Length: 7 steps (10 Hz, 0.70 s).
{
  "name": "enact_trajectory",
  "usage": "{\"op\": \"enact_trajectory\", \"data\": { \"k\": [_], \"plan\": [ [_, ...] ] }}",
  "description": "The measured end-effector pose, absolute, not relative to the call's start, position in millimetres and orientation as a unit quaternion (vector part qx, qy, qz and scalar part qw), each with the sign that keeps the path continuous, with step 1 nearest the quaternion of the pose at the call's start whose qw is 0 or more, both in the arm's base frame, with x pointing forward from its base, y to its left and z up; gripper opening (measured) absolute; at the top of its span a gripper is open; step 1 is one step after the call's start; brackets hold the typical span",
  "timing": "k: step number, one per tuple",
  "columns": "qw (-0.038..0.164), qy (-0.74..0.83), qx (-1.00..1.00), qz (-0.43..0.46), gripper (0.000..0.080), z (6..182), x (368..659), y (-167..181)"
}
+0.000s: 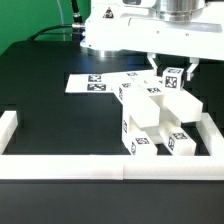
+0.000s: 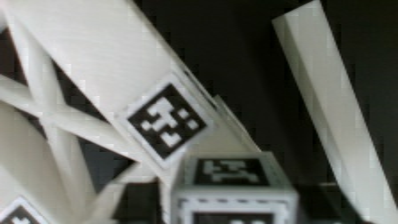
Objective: Assemble chair
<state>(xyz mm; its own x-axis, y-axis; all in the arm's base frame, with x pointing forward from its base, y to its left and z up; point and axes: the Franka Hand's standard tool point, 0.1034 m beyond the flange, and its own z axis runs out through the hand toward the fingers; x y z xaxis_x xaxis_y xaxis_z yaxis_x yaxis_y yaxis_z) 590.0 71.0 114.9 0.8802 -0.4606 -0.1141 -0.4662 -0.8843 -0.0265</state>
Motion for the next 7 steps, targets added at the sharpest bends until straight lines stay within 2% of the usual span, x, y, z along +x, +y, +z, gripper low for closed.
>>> {"op": "enact_trajectory", "data": {
  "k": [1,7],
  "plan": [
    [0.027,0.264,-0.963,0.053,0.0285,114.9,590.0,71.7],
    [0.016,0.453,-0.889,0.058,0.0285,114.8,589.9,72.9]
  ]
}}
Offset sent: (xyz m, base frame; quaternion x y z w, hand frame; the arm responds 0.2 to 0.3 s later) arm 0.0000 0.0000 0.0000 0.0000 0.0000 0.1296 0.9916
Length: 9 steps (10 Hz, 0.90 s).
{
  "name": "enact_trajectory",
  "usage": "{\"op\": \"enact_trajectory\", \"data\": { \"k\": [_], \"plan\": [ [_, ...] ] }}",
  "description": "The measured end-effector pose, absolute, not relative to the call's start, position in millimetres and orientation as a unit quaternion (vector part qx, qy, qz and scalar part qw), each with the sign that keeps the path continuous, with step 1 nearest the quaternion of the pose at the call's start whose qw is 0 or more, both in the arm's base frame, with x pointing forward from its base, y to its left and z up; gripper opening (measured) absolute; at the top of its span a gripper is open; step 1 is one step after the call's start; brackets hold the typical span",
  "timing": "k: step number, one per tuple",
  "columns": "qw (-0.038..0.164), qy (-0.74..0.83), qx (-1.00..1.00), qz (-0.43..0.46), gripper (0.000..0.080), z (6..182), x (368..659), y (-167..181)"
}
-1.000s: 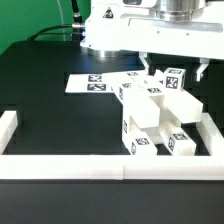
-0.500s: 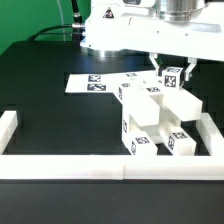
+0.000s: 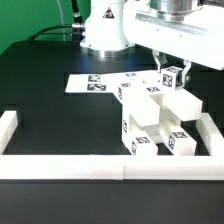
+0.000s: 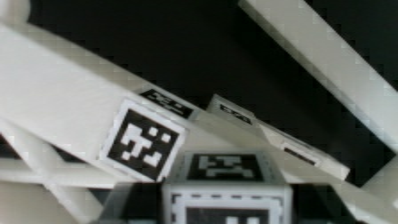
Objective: Assemble chair
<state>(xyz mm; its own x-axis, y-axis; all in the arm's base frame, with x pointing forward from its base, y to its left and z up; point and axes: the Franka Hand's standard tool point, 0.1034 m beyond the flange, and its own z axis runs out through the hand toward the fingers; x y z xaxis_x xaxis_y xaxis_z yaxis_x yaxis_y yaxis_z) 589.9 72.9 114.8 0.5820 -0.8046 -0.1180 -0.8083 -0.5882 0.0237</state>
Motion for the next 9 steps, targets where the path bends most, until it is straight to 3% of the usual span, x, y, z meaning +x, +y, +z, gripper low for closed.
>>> {"op": "enact_trajectory", "data": {
  "k": [9],
  "plan": [
    [0.005,0.680,-0.730,0.064,0.0287,114.7,589.7,78.6]
  ]
}}
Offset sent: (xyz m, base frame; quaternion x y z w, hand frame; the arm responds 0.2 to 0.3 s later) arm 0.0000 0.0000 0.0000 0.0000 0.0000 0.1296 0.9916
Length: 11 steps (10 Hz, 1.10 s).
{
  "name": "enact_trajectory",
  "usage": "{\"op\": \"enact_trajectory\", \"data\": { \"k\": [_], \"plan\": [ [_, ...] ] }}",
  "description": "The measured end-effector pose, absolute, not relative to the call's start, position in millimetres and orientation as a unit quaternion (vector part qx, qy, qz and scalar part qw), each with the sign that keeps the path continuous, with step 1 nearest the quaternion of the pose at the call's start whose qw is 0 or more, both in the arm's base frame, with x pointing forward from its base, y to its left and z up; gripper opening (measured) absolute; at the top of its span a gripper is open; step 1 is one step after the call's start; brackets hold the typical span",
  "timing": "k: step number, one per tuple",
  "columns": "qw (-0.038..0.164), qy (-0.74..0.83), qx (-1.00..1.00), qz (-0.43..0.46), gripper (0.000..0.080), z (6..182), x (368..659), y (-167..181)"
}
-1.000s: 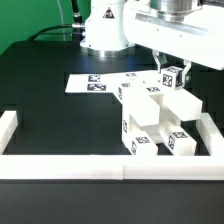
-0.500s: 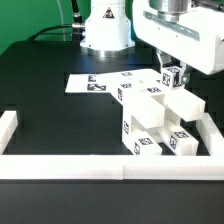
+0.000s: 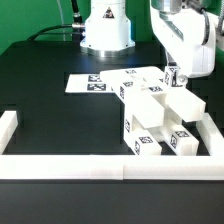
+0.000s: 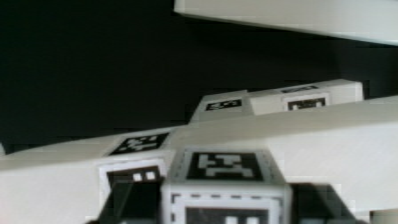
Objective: Assemble chair
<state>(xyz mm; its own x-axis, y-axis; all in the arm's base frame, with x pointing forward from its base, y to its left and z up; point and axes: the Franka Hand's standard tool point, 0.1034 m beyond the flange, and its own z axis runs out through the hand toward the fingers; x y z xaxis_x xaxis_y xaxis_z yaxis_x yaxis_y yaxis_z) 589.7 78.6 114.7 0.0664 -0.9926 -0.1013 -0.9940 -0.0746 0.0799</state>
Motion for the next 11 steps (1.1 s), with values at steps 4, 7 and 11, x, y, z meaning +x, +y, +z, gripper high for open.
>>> {"op": "enact_trajectory", "data": {
  "k": [4,7,11],
  "plan": [
    [0.004,0.778,-0.625,0.067,0.0287,115.7,591.1,84.6],
    [0.005,0.779,-0.623,0.067,0.0485,115.4,591.3,85.1],
    [0.016,0.691,-0.720,0.060,0.0647,115.9,593.3,85.7]
  ]
}}
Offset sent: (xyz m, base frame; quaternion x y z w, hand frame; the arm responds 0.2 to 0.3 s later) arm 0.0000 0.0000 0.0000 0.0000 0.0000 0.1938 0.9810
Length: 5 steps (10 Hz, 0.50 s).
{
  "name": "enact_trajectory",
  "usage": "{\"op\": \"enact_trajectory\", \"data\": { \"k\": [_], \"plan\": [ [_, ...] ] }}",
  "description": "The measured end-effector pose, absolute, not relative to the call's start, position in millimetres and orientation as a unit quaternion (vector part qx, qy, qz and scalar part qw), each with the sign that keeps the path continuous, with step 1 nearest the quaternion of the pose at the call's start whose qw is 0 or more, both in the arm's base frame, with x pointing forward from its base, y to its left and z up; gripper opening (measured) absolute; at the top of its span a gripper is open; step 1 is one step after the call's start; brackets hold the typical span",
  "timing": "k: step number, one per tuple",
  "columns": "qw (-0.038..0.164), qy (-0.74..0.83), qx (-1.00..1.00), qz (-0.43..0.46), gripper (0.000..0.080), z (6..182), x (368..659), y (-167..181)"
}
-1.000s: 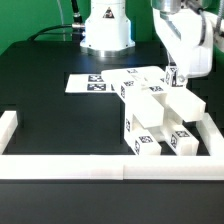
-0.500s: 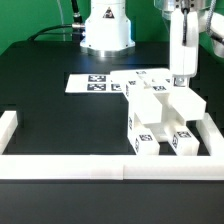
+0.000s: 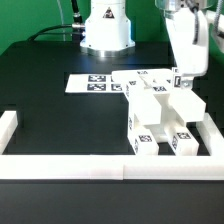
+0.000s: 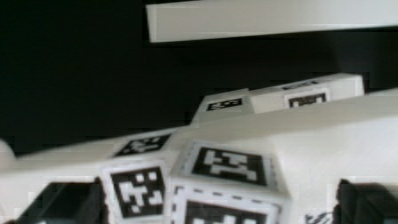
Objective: Assemble chair
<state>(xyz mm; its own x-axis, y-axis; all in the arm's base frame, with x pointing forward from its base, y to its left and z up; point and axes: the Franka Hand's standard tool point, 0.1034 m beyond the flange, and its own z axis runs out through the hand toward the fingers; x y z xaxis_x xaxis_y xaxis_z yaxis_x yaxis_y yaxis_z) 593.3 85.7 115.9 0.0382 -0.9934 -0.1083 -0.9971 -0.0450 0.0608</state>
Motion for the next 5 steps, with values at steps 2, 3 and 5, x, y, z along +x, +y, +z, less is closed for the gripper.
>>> {"op": "enact_trajectory", "data": {
  "k": [2,3,5],
  "plan": [
    [0.019,0.642,-0.764,0.059,0.0647,115.9,593.3,85.4],
    [0.014,0.603,-0.796,0.059,0.0649,115.9,591.7,84.6],
    [-0.004,0.482,-0.875,0.056,0.0649,117.4,588.8,86.3]
  ]
}}
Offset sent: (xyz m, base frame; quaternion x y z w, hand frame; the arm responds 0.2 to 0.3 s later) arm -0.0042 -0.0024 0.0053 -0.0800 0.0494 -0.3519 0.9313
